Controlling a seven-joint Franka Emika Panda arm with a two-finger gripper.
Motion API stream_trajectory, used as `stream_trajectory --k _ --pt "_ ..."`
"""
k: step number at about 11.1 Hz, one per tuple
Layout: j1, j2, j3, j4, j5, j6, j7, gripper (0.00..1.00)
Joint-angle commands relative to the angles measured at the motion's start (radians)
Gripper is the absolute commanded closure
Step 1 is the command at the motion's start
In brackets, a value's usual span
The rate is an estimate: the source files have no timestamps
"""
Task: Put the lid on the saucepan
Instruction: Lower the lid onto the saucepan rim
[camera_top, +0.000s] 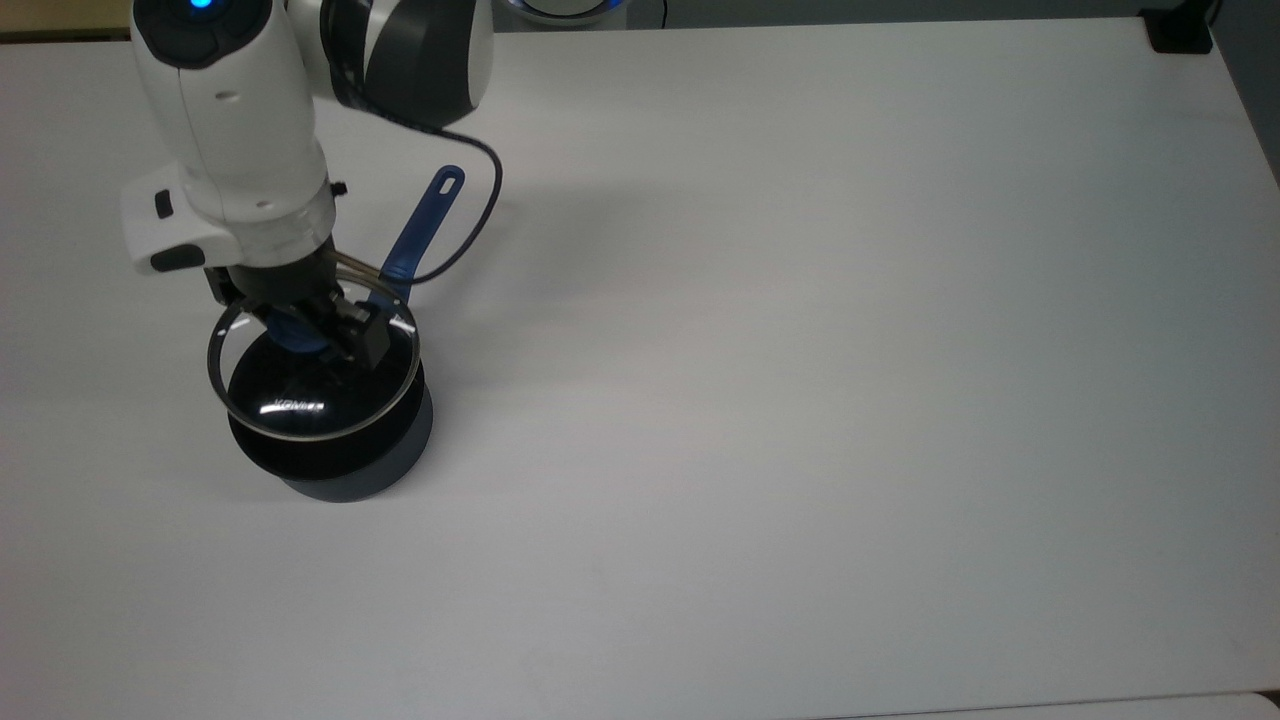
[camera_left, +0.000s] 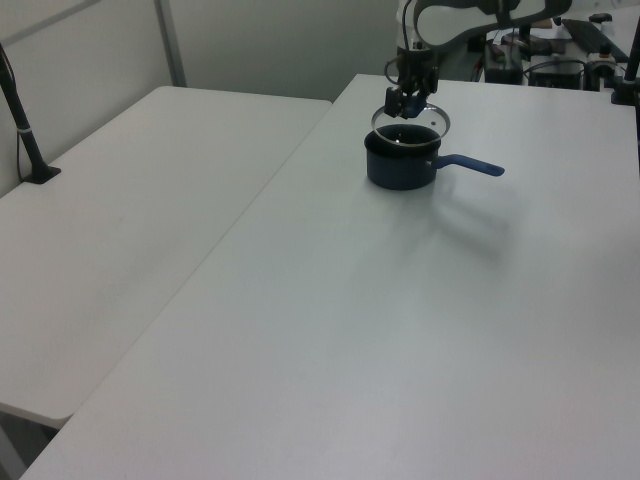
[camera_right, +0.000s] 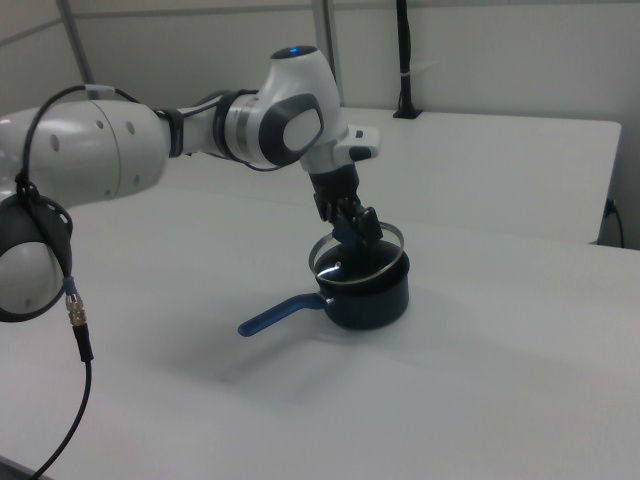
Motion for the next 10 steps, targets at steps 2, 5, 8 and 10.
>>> stream_trajectory --k 2,5,8,10 --pt "0.031 0.047 -0.028 0.030 0.010 0.051 0.109 0.59" --pt "0.035 0.064 -0.026 0.021 0.010 0.052 0.123 0.59" --pt "0.035 0.075 -0.023 0.018 0.008 0.085 0.149 0.52" --pt "0.033 0.075 -0.025 0.009 0.002 0.097 0.150 0.00"
